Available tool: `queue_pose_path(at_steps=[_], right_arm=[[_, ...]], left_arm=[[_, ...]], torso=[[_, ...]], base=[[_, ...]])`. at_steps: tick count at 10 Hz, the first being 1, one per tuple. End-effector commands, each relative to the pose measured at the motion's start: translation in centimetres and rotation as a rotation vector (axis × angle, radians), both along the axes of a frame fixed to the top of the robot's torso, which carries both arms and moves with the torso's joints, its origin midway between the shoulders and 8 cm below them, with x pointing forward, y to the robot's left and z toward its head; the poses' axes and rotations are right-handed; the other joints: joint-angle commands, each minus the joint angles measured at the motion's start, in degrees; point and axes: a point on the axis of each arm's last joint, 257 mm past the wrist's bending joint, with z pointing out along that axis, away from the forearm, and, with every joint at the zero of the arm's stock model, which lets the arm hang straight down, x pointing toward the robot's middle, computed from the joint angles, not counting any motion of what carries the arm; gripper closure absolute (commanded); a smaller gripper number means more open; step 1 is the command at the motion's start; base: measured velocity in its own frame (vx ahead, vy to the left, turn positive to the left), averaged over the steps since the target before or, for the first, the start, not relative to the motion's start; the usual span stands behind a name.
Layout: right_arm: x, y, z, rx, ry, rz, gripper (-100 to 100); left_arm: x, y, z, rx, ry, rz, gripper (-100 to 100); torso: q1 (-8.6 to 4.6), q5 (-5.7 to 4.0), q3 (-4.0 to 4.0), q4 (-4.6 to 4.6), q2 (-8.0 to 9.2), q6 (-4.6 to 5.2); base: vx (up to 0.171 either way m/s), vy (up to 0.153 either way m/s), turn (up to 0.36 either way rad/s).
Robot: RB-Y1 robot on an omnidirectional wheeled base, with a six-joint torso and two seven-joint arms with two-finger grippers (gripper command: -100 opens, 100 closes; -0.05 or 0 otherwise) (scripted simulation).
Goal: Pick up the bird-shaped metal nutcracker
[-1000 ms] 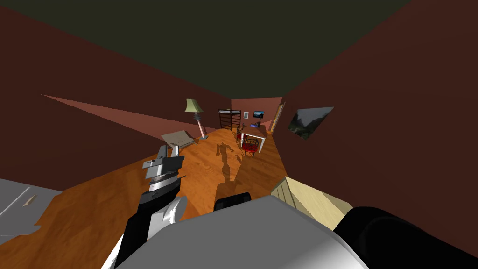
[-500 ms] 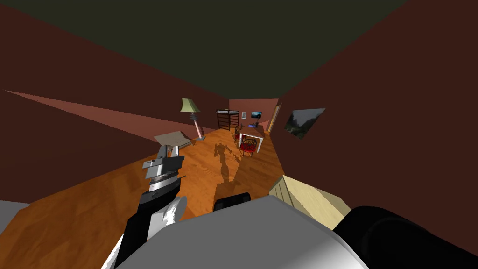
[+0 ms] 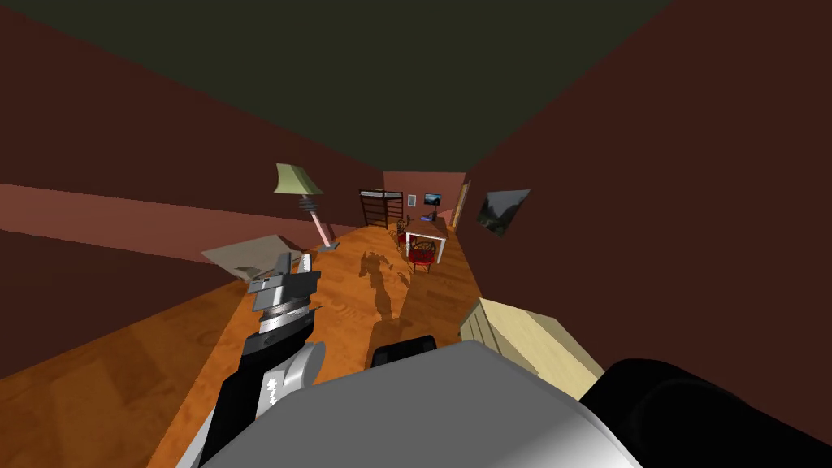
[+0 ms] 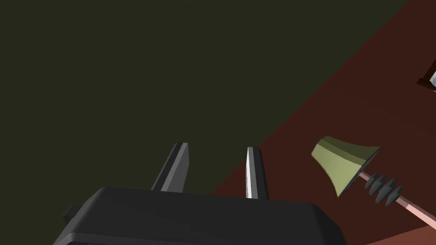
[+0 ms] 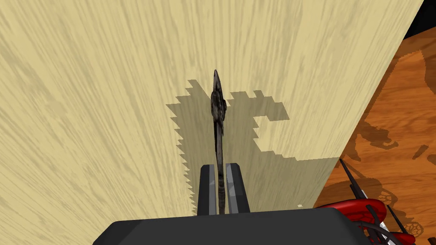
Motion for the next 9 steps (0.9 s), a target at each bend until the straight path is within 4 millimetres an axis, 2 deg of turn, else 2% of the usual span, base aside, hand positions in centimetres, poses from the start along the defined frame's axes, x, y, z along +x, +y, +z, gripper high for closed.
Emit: queue_pose_path(at_steps=[1,2,3,4,5,6,7,9], right_arm=[[1.6,0.2,-0.5,0.009,-0.019,0.025,100],[2.4,0.1,-0.5,0.008,-0.029,0.029,100],[4.6,0.2,-0.6,0.023,-0.019,0.124,100],[4.2,0.3,-0.7,0.026,-0.013,0.125,100],[6.3,0.3,-0.8,0.024,-0.040,0.136,100],[7.0,0.2,-0.6,0.033,-0.012,0.220,100],[7.3,0.4,-0.8,0.037,-0.012,0.228,100],[10.0,0.4,-0.8,0.033,-0.047,0.242,100]], left_arm=[[0.0,0.0,0.0,0.000,0.000,0.000,0],[0.0,0.0,0.0,0.000,0.000,0.000,0],[0.0,0.0,0.0,0.000,0.000,0.000,0],[0.0,0.0,0.0,0.000,0.000,0.000,0],[0.0,0.0,0.0,0.000,0.000,0.000,0],[0.0,0.0,0.0,0.000,0.000,0.000,0],[0.0,0.0,0.0,0.000,0.000,0.000,0],[0.0,0.0,0.0,0.000,0.000,0.000,0]], torso=[[0.00,0.00,0.00,0.00,0.00,0.00],[-0.07,-0.17,0.12,0.09,0.16,-0.09],[-0.14,-0.27,0.23,0.21,0.29,-0.23],[-0.19,-0.31,0.12,0.17,0.07,-0.17],[-0.25,-0.33,0.05,0.12,-0.01,-0.16],[-0.28,-0.33,0.12,0.16,0.10,-0.20],[-0.30,-0.34,0.06,0.13,-0.03,-0.17],[-0.33,-0.35,0.13,0.17,0.11,-0.27]], base=[[0.043,-0.013,-0.209],[-0.007,0.001,-0.041],[0.081,-0.010,-0.316],[0.105,-0.014,-0.383],[0.048,-0.010,-0.281],[0.102,-0.018,-0.379],[0.102,-0.010,-0.464],[0.022,-0.006,-0.103]])
